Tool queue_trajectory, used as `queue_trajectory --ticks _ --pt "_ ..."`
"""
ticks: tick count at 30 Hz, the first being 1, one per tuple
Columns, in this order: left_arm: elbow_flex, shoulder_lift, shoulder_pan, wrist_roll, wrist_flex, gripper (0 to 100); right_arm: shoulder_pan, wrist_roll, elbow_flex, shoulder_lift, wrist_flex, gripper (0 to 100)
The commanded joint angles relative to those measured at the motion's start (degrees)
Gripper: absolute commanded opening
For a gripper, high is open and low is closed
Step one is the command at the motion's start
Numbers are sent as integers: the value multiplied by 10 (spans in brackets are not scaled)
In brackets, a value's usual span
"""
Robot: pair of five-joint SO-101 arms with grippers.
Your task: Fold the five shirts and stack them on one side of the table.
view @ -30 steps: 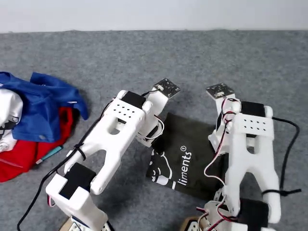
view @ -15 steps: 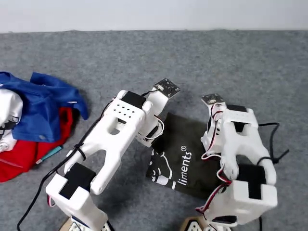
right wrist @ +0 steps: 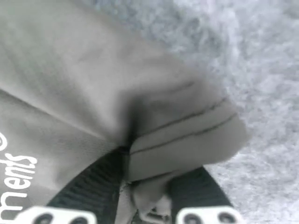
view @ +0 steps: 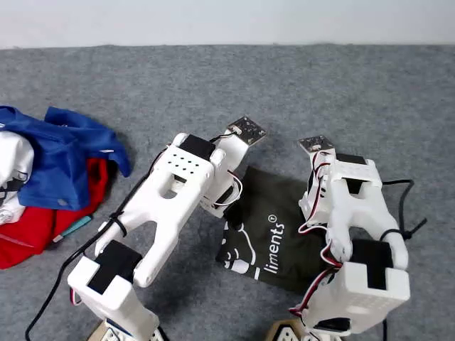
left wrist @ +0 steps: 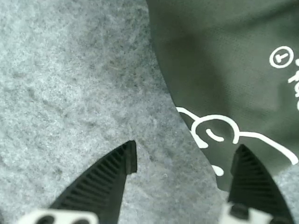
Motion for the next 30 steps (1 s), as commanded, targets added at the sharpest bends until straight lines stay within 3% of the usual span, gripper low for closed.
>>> queue_trajectory --ticks 1,12,19,30 --pt "0 -27 -5 4 1 318 -5 -4 -11 42 -20 10" --pt "0 -27 -5 4 1 318 22 -32 -270 50 -22 9" --pt "0 -27 -2 4 1 318 164 -138 -396 96 -22 9" --pt "0 -27 -2 4 1 318 422 -259 -404 145 11 9"
